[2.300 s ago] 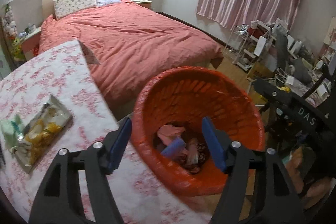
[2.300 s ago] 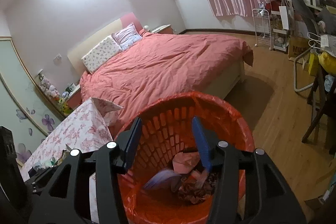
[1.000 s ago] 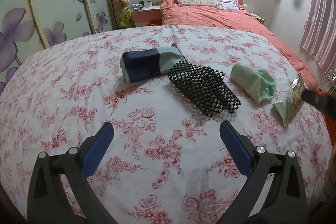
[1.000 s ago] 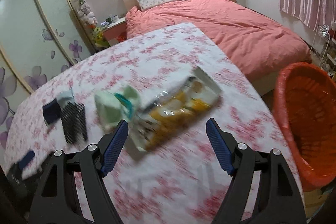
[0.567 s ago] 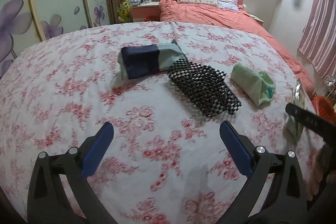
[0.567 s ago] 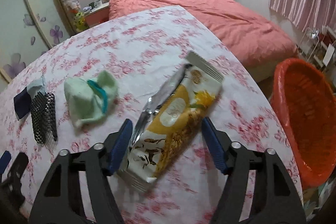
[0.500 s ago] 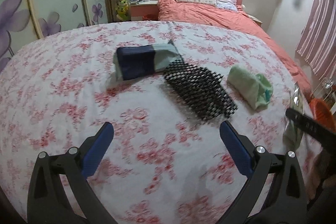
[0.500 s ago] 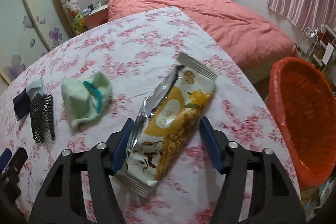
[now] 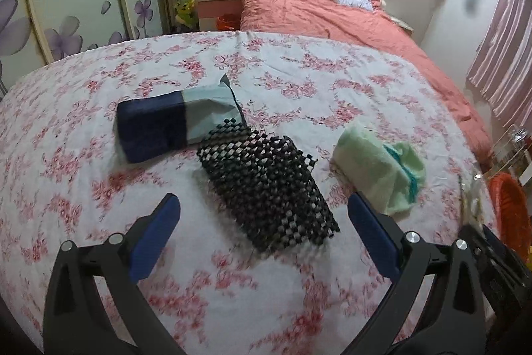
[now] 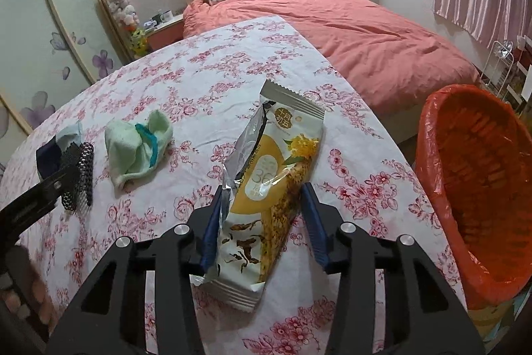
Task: Collect trash
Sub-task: 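Grasp the yellow snack wrapper with the right tool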
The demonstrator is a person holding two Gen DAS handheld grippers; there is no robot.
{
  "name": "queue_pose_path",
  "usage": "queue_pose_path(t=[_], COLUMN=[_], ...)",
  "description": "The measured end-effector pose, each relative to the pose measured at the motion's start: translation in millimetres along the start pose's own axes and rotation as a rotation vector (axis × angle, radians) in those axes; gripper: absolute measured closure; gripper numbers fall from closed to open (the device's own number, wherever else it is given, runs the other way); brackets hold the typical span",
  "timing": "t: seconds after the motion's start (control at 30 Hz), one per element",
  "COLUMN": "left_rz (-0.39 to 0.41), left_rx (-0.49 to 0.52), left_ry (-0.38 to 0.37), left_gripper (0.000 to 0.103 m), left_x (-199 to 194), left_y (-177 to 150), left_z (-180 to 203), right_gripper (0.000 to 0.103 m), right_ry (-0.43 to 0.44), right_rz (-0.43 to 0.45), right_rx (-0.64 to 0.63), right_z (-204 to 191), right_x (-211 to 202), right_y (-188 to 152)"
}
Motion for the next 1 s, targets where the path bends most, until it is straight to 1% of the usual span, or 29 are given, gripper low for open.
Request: queue_pose_path(t=[0.1,0.13,0.17,0.2,0.23,0.27,0.33,0.37,0.4,0.47,0.57,0.77,0.9,0.93,1.0], left_rz=[-0.03,-0.043,-0.052,-0.061,-0.053,-0.049,-0.047,-0.048,-0.047,-0.046,-0.044,-0.037,-0.034,-0.033,-0.029], left_rx=[0.01,0.008,0.006,0.007,0.02,0.034,0.058,0.065,0.074,0.085,0.093,0.023,0.018,0.023,0.034], left_ry=[0.034,0.036,0.035,0.03,0.032,0.021,-0.007,-0.022,-0.043,-0.057,-0.055,-0.056,-0.042,-0.035,-0.022], left_gripper=[0.004,0.006,0.013,0.014,0.019,0.025,0.033,0.035,0.035,0.035,0.035,0.029,0.029,0.03,0.039], left_x=[11.4,15.0,17.3,19.7,18.4,16.8,13.5,12.2,8.9,4.9,-0.4,2.6,9.3,10.6,11.2], left_y=[0.0,-1.1,-2.6,-4.3,-4.9,-5.9,-9.1,-10.5,-14.3,-18.8,-23.9,-14.3,-7.6,-7.1,-6.0], left_z=[-0.7,-1.4,-2.3,-2.4,-1.9,0.0,3.8,5.3,6.5,6.9,3.6,-4.1,-2.3,-2.0,-2.1], right_gripper=[0.057,0.057,0.057,0.057,0.057,0.057,0.057,0.057,0.057,0.057,0.057,0.056,0.055,0.055,0.055], right_ry=[0.005,0.007,0.011,0.017,0.025,0.035,0.051,0.056,0.059,0.061,0.052,0.043,0.04,0.037,0.033], right_rz=[0.0,0.0,0.0,-0.001,-0.002,-0.002,0.0,0.003,0.007,0.015,0.025,0.024,0.016,0.017,0.021], right_rx=[-0.003,-0.005,-0.008,-0.013,-0.019,-0.027,-0.046,-0.057,-0.069,-0.087,-0.106,-0.101,-0.095,-0.095,-0.101], right_z=[0.5,0.3,0.1,-0.5,-1.1,-2.4,-5.5,-7.4,-9.5,-12.7,-16.0,-17.4,-19.7,-20.0,-19.8], right_x=[-0.4,-0.4,-0.5,-0.9,-1.5,-2.4,-4.9,-6.1,-7.5,-9.5,-10.6,-10.4,-8.2,-7.7,-7.4], right_y=[-0.9,-1.2,-1.5,-1.9,-2.4,-3.5,-6.1,-7.9,-9.7,-12.5,-14.9,-15.3,-12.8,-12.6,-13.0])
Point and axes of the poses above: each gripper's, at about its wrist camera, not at the fingertips, and x roughly the way its jaws point, z to its right, y to its top, the point moved 6 cm from there along x, roughly the way its jaws point, and after that the axes turned 15 degrees about -y, right-handed, at the moved point
